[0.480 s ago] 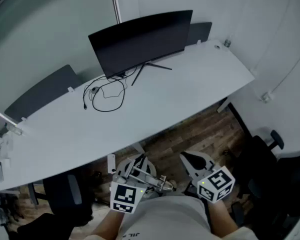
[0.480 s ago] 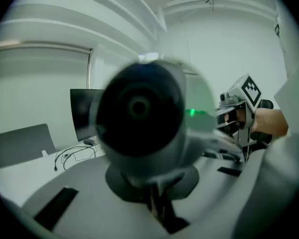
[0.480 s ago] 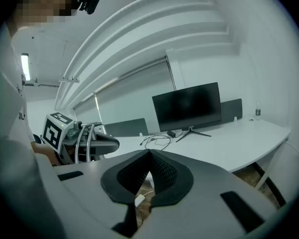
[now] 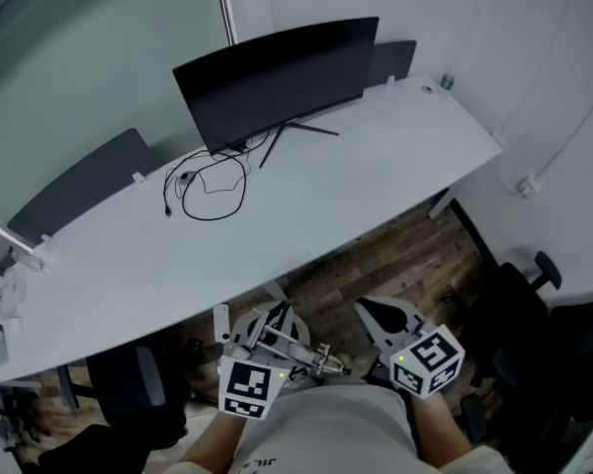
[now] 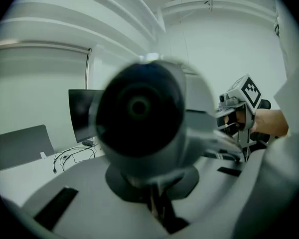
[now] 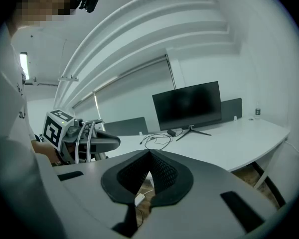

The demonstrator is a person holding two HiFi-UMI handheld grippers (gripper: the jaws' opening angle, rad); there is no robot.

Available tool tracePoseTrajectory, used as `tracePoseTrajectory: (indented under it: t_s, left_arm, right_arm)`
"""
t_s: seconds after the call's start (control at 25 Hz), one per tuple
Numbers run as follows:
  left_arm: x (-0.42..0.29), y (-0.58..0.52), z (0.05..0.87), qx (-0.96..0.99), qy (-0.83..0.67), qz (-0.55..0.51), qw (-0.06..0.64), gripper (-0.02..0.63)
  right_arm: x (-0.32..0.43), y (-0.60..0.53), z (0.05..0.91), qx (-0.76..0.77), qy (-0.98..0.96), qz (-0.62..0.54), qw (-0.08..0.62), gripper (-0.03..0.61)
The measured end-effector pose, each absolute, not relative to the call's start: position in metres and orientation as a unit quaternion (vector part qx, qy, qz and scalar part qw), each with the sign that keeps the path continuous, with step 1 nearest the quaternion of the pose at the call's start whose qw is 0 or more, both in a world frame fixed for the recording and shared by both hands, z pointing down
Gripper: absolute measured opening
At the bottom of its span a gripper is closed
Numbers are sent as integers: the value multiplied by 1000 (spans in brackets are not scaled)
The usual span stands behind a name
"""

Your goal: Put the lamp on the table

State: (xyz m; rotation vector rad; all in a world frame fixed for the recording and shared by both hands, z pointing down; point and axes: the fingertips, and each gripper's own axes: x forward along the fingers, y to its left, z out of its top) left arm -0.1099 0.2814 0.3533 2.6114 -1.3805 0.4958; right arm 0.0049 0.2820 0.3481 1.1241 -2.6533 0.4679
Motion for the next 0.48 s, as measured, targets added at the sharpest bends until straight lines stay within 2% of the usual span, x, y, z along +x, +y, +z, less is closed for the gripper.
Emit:
tracePoseTrajectory:
  t_s: [0.24, 0.48]
  left_arm:
    - [-119, 280, 353, 875, -450, 164, 70, 20]
    - [-132, 281, 350, 882, -436, 169, 63, 20]
  right_arm:
    - [-1, 277, 344, 397, -897, 179, 76, 32]
    - [-17, 278, 342, 408, -894, 169, 73, 32]
